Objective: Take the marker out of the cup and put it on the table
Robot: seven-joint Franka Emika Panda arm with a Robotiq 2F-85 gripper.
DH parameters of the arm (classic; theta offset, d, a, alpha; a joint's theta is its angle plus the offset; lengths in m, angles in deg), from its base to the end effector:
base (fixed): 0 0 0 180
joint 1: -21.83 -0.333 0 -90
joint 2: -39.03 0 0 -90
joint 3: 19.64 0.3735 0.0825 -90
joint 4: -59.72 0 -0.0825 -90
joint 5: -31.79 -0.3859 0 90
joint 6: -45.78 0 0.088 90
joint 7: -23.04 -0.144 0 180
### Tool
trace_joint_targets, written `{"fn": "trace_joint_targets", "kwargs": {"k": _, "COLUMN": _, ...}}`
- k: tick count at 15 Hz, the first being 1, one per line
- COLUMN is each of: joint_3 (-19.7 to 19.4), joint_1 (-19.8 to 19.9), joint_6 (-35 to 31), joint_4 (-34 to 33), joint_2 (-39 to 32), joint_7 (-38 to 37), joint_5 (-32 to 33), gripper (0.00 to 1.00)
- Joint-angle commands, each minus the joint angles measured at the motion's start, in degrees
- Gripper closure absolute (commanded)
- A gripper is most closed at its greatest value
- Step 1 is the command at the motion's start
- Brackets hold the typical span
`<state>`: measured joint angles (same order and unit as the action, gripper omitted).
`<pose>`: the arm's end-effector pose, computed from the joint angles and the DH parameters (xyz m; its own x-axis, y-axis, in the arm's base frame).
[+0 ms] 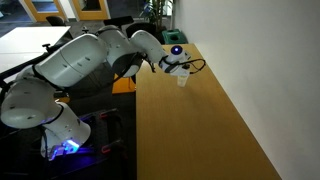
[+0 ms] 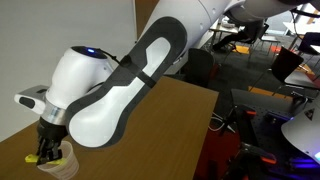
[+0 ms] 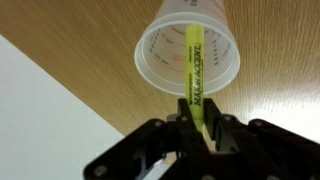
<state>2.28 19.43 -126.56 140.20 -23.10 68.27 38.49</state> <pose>0.7845 0.2609 0.1368 0.3742 0.7429 0.5551 0.8108 -0.5526 0.1930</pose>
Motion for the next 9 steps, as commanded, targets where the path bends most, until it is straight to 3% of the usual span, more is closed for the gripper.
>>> {"fn": "trace_joint_targets", "kwargs": {"k": 1, "joint_3": -5.5, "joint_1": -2.56, "joint_6": -4.69, "joint_4": 10.14, "joint_2": 8.79, "joint_7": -7.01, "joint_5": 2.44, "gripper": 0.95}}
{"fn": "trace_joint_targets", "kwargs": {"k": 9, "joint_3": -13.44, "joint_1": -7.25, "joint_6": -14.96, "joint_4": 24.26, "joint_2": 21.99, "joint_7": -17.38, "joint_5": 10.03, "gripper": 0.95}}
